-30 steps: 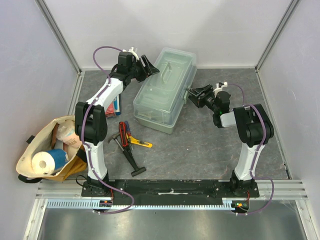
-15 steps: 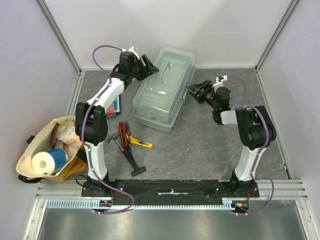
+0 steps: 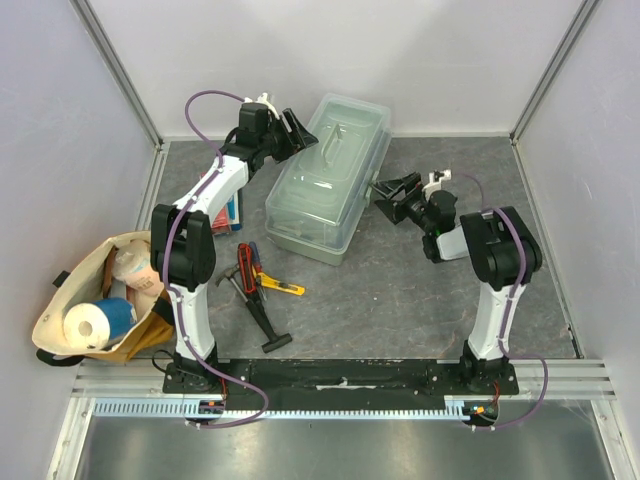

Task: Pack the tool kit

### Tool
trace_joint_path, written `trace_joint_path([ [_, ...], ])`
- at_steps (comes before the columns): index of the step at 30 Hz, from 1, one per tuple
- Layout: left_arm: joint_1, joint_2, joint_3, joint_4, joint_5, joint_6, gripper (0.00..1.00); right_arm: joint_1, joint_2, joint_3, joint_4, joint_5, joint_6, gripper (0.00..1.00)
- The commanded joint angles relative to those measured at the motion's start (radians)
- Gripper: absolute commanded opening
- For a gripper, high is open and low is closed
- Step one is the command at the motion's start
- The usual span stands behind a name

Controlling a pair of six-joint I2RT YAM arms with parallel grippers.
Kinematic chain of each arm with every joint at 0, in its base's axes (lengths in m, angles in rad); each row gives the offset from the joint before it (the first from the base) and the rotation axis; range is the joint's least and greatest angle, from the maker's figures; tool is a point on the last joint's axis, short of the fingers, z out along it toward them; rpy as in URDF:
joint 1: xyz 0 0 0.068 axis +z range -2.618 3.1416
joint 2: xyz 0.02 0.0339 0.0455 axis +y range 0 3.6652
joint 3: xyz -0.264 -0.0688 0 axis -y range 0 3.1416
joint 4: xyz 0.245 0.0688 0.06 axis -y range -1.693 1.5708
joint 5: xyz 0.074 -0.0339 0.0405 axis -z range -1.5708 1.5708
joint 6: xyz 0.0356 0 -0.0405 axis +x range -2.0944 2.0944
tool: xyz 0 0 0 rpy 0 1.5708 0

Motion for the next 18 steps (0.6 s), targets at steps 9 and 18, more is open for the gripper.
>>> trace_joint_path([
  [9,-0.109,0.092,-0.067,-0.271,0.180,-0.029,0.71,0.102,0.128,0.071,0.596,-0.153,0.304,0.98],
  [18,-0.120,0.105,-0.058,-0.257,0.214,-0.038,0.74,0.135,0.142,0.130,0.633,-0.202,0.313,0.86],
])
